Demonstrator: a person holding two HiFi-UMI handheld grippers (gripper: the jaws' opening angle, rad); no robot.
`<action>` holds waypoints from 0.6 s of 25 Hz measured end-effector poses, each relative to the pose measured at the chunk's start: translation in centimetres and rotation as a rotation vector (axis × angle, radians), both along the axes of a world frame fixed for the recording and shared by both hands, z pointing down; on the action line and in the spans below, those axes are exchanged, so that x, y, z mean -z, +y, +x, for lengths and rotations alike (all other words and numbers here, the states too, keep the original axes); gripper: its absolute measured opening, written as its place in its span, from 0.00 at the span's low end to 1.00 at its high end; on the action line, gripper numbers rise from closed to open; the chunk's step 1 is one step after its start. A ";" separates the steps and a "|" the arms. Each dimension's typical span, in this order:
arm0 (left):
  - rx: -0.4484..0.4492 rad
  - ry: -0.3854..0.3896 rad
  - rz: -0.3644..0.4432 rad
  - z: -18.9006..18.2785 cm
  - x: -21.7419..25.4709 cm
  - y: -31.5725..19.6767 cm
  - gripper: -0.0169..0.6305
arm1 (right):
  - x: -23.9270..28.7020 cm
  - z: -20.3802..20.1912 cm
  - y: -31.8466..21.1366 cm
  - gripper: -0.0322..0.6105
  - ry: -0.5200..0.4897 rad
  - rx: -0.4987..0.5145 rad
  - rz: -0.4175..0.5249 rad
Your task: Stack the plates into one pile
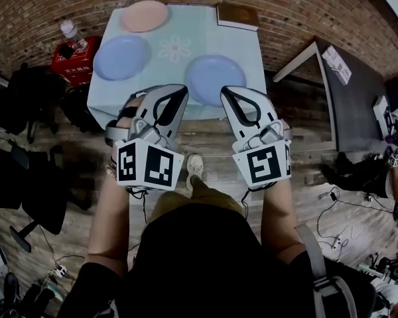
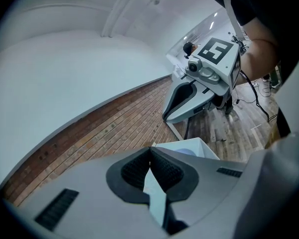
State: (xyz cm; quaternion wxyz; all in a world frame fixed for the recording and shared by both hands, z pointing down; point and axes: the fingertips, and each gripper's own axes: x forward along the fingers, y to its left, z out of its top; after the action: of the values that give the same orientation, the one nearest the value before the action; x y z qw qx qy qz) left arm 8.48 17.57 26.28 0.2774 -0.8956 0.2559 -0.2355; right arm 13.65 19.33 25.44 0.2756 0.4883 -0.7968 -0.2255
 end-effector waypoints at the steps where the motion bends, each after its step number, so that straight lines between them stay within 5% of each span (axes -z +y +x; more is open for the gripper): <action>1: 0.001 -0.002 -0.005 1.0 -0.3 -1.0 0.06 | -0.2 0.9 -1.1 0.11 -0.006 0.006 -0.004; 15: 0.007 -0.075 -0.049 10.2 -3.7 -8.4 0.06 | -2.1 9.3 -9.5 0.11 -0.004 0.073 -0.047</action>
State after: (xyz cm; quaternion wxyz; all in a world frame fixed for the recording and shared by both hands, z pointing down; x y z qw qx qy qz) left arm 18.67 9.13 29.99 0.2642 -0.8917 0.2425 -0.2762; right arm 22.95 9.81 27.57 0.2771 0.4528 -0.8195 -0.2158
